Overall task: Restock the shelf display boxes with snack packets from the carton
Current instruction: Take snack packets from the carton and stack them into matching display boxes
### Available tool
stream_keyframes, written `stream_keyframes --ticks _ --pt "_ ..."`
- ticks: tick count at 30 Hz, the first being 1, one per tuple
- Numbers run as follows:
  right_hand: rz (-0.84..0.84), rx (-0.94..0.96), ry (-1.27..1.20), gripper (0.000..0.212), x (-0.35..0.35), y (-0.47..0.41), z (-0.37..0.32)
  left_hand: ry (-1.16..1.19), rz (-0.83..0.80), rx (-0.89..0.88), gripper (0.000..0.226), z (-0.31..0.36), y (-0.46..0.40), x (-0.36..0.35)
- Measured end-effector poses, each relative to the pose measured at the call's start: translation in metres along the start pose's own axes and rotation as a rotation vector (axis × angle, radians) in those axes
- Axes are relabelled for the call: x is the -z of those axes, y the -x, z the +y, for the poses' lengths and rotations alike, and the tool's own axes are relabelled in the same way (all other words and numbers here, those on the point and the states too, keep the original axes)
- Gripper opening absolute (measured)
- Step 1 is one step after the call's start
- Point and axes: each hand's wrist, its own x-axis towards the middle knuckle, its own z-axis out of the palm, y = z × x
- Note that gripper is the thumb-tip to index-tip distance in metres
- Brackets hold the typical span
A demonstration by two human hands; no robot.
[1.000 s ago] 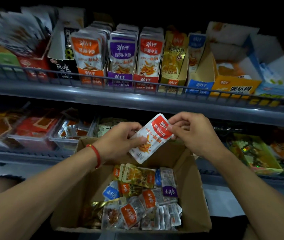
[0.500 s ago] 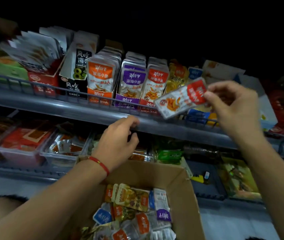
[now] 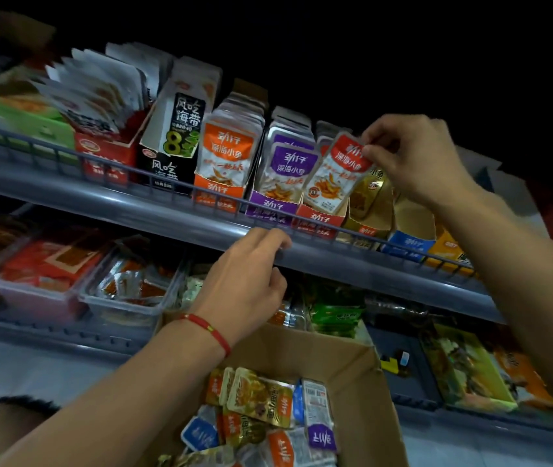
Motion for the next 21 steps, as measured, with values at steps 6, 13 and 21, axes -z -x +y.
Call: stream_keyframes --ticks 6,13,21 --pt "-0.041 0.017 0.057 0.020 -0.025 0.000 -0.004 0.013 -0.003 0.000 0.039 0.001 0.001 0.003" --pt "0.046 0.032 0.120 0.027 -0.030 -0.004 -0.004 0.008 -0.004 0.008 0.042 0.000 0.000 0.003" --pt "0.103 0.058 0.139 0.035 -0.032 0.002 -0.006 -0.021 -0.017 -0.008 0.039 -0.002 0.001 0.000"
